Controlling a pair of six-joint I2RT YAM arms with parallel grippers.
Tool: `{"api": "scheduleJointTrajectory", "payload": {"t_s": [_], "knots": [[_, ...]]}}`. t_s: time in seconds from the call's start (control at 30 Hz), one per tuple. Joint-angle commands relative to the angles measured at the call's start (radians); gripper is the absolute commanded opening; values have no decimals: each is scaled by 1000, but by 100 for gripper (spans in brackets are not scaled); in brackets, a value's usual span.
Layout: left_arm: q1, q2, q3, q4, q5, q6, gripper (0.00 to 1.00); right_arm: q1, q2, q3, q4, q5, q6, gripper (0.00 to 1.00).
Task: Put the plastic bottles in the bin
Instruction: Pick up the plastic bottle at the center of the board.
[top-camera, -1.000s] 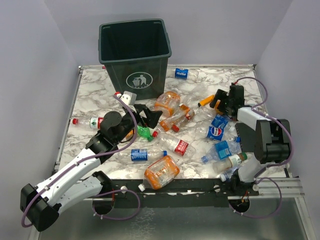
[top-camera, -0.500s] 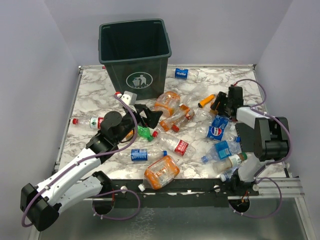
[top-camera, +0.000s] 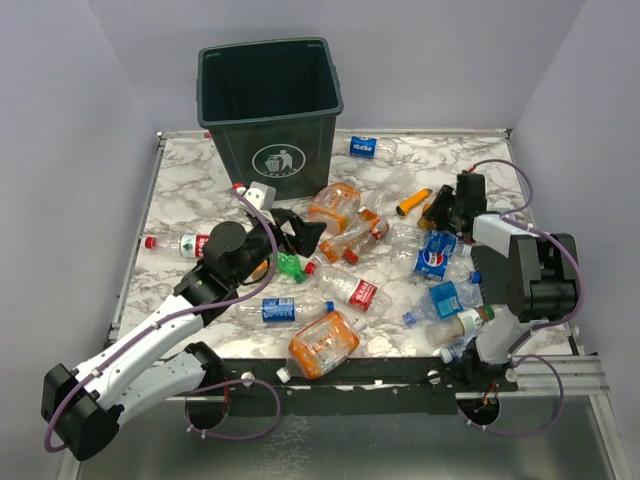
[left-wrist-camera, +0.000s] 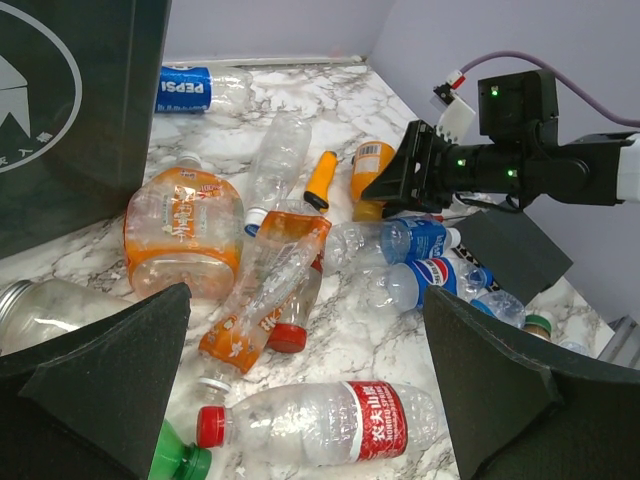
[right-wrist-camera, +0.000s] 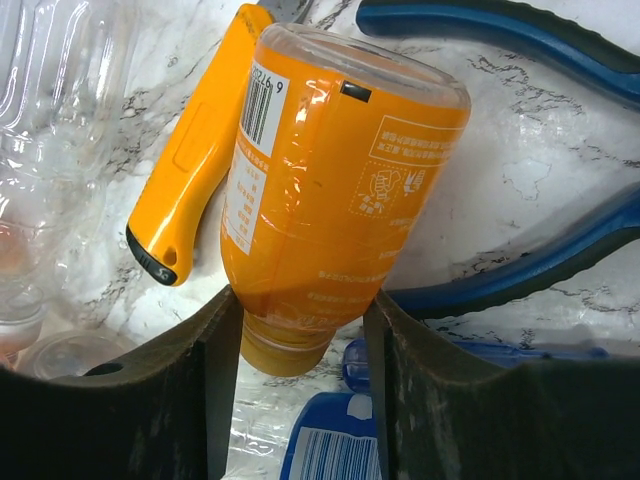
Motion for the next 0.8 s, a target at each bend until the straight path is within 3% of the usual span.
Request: {"api": "scheduleJointTrajectory", "payload": {"t_s": [0.0,0.23,0.5,0.57,0.67,0.77], "knots": [[-4,2,-11,21,15,5,99,-3,-22,-27,-13,-3,15,39],[-4,-4,-14,22,-21,3,99,-3,-197,-36,-13,-1,48,33],[-4,-62,-66,56,-272,-61,99,102,-636,-133,36,-155,26,32],[-4,-70,-71,87,-269,-75,99,150,-721,-154,42,-285,5,32],[-1,-79,-84,158,-248,-148,99,315,-821,-222,83,-438,3,33],[2,-58,-38,210,-56,-116,99,477,-901,-261,91,-486,-23,34]]}}
